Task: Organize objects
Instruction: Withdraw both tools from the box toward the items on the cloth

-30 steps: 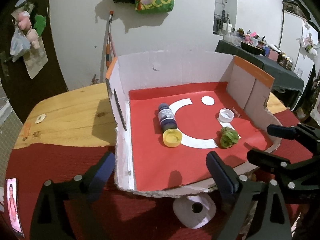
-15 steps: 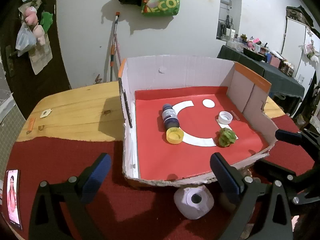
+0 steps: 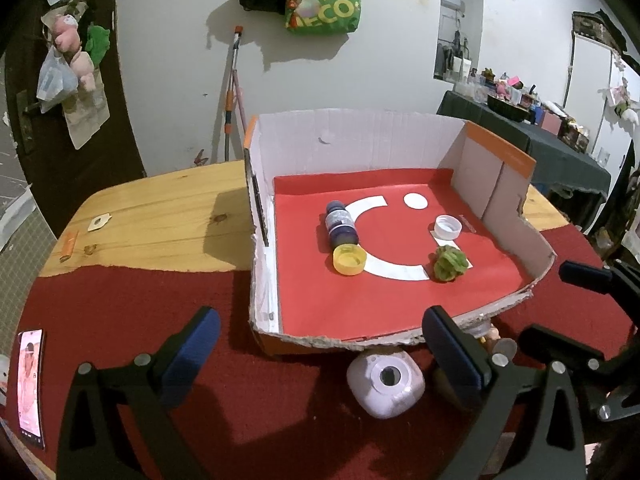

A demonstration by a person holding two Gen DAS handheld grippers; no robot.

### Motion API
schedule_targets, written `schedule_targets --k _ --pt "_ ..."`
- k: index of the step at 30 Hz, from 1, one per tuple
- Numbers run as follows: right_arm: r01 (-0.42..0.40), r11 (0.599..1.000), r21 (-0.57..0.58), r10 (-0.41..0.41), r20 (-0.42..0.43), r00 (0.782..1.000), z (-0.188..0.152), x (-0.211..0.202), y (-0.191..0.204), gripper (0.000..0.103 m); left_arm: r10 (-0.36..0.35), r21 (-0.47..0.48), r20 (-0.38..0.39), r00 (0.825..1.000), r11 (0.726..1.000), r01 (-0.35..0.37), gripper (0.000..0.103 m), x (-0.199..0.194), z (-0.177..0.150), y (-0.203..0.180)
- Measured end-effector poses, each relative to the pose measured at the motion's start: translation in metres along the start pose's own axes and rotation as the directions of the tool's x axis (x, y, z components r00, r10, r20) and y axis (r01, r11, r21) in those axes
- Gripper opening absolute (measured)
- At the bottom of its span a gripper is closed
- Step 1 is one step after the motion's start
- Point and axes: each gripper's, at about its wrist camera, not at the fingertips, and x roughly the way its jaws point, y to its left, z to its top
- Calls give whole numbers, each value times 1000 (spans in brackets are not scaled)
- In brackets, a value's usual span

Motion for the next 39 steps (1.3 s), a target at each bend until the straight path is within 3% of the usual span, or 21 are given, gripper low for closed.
schedule_targets --k 39 --pt "-13 1000 -21 14 8 1000 -54 -34 27 98 -3 32 0 1000 999 3 103 -29 -45 -15"
